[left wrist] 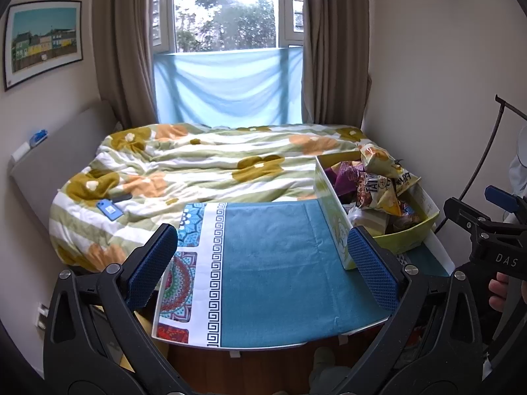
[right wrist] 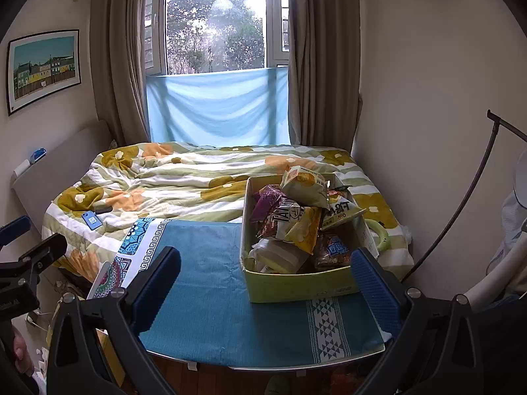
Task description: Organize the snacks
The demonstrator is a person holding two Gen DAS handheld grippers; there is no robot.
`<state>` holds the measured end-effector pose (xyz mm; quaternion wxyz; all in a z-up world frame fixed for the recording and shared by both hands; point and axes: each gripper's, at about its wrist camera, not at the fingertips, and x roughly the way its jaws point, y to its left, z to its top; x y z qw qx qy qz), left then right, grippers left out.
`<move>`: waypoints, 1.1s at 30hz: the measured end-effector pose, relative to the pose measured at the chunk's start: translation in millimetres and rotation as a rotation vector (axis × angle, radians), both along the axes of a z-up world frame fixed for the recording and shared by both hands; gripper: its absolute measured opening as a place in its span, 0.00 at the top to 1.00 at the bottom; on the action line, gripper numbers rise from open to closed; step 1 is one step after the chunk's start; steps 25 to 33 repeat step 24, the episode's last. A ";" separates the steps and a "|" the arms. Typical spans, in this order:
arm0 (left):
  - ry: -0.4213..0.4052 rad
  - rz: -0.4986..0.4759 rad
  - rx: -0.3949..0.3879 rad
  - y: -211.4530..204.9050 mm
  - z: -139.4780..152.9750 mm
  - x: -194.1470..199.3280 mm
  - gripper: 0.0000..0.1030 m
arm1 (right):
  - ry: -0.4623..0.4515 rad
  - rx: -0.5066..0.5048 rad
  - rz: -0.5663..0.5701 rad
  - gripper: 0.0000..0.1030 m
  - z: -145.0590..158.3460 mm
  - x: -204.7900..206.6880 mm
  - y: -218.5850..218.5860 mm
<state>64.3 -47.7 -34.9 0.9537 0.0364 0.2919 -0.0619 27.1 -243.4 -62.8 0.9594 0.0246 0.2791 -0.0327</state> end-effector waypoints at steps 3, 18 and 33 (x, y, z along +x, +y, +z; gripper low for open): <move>0.003 0.009 0.009 0.5 -1.4 1.3 0.01 | 0.000 0.000 -0.001 0.00 -0.3 0.2 -0.8; -0.030 0.013 0.024 0.2 0.3 1.3 0.01 | 0.001 0.001 0.000 0.00 -0.1 2.6 -3.2; -0.027 0.001 0.009 -0.8 -0.1 1.0 0.01 | 0.011 -0.002 -0.010 0.00 -2.9 4.2 -5.8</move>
